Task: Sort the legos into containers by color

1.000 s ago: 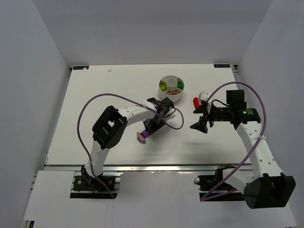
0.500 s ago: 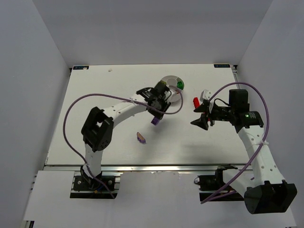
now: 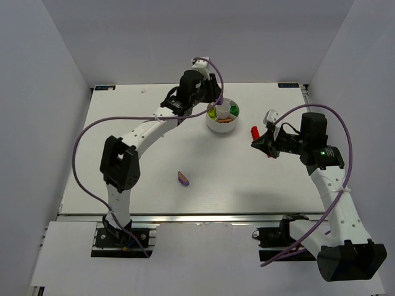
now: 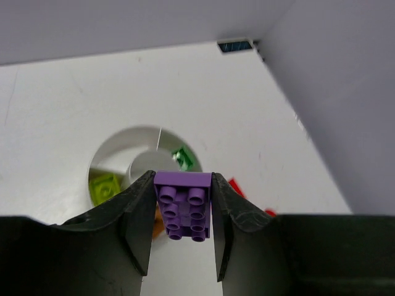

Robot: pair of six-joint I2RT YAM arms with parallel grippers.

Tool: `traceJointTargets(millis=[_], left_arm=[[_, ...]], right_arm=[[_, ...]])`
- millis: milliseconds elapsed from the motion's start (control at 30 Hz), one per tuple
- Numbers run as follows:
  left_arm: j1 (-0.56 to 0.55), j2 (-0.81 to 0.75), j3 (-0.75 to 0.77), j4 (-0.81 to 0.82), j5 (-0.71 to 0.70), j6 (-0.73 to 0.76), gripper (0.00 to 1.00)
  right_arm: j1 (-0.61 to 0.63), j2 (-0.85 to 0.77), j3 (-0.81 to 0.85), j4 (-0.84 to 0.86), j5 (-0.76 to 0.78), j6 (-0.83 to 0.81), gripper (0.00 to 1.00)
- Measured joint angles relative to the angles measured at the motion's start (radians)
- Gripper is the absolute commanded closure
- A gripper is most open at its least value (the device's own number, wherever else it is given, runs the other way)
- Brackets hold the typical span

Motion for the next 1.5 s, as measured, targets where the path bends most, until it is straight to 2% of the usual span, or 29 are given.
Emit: traceJointTargets(millis=[167, 367, 833, 1367, 1467, 1500], left_arm=[[0.011, 0.187, 0.172, 0.093, -0.066, -0.095, 1.0], [0.023, 0.296, 0.196, 0.171, -0.159, -0.169, 1.0], [0.043, 0.379, 0.247, 0.325, -0.228, -0.25, 1.0], [0.043, 0.472, 0.254, 0.309, -0.22, -0.25, 1.0], [0.043, 0.472, 0.244, 0.321, -0.207, -0.253, 0.83], [0.043, 0.472, 0.236, 0.326, -0.204, -0.254, 0.74]], right_arm=[[0.0, -0.009, -0.01, 0.01, 0.018, 0.011, 0.84], [0.0, -0.025, -0.027, 0.021, 0.026, 0.027, 0.84], [0.0, -0.045, -0.045, 0.023, 0.026, 0.048, 0.82], [-0.003, -0.058, -0.059, 0.028, 0.025, 0.059, 0.8], [-0.004, -0.058, -0.059, 0.029, 0.025, 0.059, 0.8], [-0.004, -0.058, -0.059, 0.029, 0.025, 0.059, 0.8]])
